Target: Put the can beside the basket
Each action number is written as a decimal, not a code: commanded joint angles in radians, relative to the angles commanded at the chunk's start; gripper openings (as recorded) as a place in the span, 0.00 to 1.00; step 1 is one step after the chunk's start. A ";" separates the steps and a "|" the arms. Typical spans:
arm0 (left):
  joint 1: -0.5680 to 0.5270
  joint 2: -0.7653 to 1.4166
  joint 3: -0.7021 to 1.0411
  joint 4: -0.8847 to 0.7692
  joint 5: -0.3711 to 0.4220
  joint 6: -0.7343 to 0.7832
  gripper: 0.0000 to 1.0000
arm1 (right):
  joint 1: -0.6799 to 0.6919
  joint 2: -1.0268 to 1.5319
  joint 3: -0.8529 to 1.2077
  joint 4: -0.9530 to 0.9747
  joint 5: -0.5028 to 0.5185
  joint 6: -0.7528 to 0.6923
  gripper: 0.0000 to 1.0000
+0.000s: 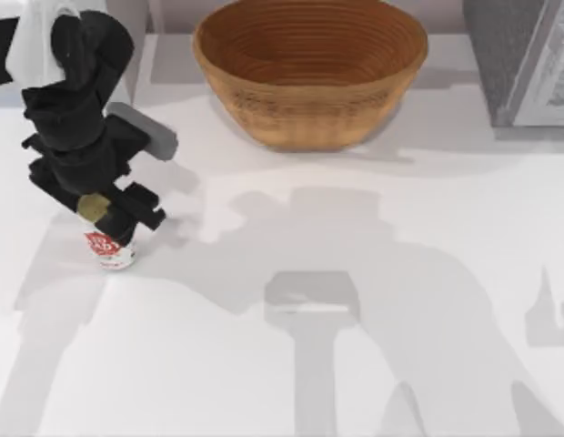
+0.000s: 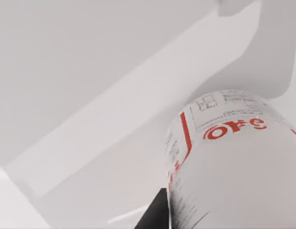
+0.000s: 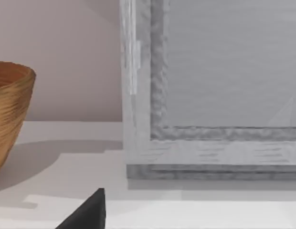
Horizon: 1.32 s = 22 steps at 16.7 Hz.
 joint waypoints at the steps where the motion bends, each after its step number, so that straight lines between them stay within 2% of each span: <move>1: -0.012 0.004 0.012 -0.005 0.000 -0.060 0.00 | 0.000 0.000 0.000 0.000 0.000 0.000 1.00; 8: -0.162 0.019 0.083 -0.049 -0.003 -0.604 0.00 | 0.000 0.000 0.000 0.000 0.000 0.000 1.00; 12: -0.239 0.021 0.101 -0.071 -0.003 -0.839 0.00 | 0.000 0.000 0.000 0.000 0.000 0.000 1.00; 15: -0.264 0.019 0.100 -0.079 -0.003 -0.915 0.00 | 0.000 0.000 0.000 0.000 0.000 0.000 1.00; 22: -0.261 0.021 0.093 -0.069 -0.003 -0.917 0.00 | 0.000 0.000 0.000 0.000 0.000 0.000 1.00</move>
